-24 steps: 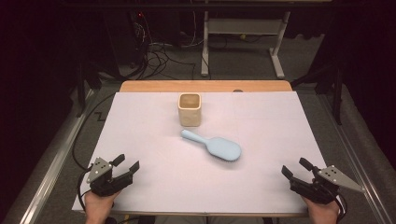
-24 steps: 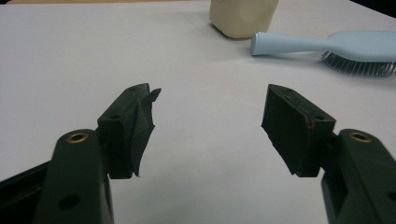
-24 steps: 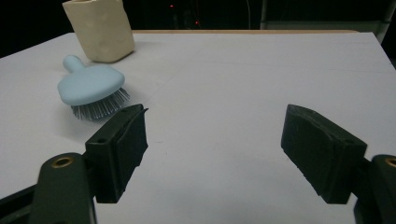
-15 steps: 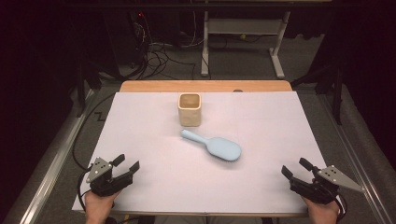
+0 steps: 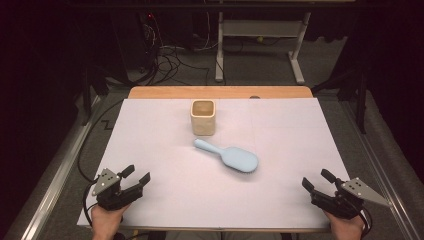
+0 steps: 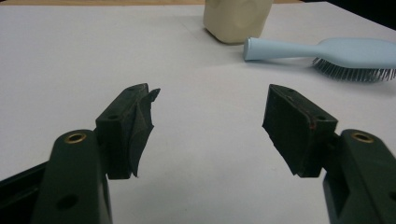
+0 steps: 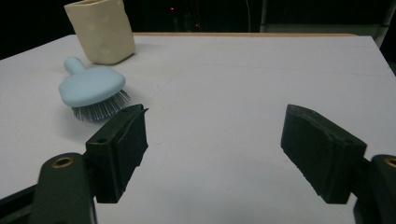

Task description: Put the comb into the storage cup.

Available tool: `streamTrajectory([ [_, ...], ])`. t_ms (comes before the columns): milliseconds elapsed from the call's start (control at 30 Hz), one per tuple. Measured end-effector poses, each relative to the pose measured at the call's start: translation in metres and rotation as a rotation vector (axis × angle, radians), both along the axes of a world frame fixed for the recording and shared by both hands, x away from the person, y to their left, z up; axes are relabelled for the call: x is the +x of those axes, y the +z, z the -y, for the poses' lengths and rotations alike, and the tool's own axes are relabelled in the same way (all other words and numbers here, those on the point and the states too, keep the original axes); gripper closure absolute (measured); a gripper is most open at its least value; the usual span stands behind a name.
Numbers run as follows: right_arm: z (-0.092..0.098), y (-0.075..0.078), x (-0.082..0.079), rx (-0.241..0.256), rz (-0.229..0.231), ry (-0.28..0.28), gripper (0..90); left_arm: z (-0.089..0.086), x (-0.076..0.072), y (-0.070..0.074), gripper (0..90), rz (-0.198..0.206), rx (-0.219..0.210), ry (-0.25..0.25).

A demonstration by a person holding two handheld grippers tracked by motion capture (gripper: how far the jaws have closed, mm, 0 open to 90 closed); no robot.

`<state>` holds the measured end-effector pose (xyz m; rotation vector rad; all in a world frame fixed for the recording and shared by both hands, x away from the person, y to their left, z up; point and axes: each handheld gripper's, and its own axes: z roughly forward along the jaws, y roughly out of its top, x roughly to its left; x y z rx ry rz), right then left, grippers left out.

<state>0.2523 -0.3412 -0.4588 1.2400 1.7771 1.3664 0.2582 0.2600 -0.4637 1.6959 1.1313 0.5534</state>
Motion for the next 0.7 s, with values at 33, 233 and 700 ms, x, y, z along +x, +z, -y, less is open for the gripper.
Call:
streamTrajectory([
  [33, 0.0, 0.0, 0.0, 0.0, 0.0, 0.0, 23.3, 0.0003, 0.0002, 0.0001, 33.3, 0.0, 0.001, -0.001],
  [233, -0.0005, 0.0001, -0.0007, -0.001, 0.006, 0.002, 23.3, 0.0017, 0.0008, 0.0014, 33.9, 0.005, -0.011, -0.001],
  [700, -0.0011, 0.0004, -0.0008, 0.0, 0.007, 0.006, 23.3, 0.0063, 0.0027, 0.0041, 34.5, 0.021, -0.019, -0.004],
])
